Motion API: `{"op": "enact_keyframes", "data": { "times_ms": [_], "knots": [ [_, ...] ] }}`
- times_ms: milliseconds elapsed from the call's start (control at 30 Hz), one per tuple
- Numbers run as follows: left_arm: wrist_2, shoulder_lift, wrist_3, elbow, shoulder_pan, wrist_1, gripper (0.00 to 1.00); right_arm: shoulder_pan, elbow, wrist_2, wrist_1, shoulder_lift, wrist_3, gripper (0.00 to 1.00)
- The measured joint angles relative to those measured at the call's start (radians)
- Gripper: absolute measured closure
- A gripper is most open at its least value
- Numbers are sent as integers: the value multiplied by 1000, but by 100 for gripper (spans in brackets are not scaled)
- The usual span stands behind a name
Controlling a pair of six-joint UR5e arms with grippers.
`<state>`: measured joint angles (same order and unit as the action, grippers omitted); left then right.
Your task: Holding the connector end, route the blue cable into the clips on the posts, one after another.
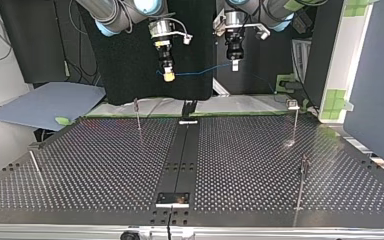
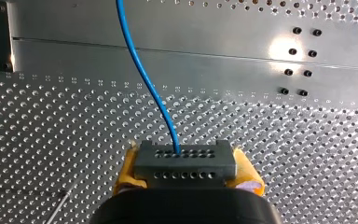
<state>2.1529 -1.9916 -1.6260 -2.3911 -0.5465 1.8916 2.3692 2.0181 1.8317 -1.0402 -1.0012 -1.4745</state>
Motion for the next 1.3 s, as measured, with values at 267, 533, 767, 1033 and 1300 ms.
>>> {"op": "enact_keyframes", "data": {
  "times_ms": [267,533,767,1033,1300],
  "knots": [
    [0,0,0,-1,0,0,100,0,-1,0,0,-1,0,100],
    [0,0,0,-1,0,0,100,0,-1,0,0,-2,0,100],
    [0,0,0,-2,0,0,100,0,-1,0,0,-2,0,100],
    [11,-11,-11,-3,-11,7,100,8,-10,8,8,6,-8,100],
    [94,-94,-34,-3,-91,14,100,75,-51,75,40,73,-45,100]
  ]
}}
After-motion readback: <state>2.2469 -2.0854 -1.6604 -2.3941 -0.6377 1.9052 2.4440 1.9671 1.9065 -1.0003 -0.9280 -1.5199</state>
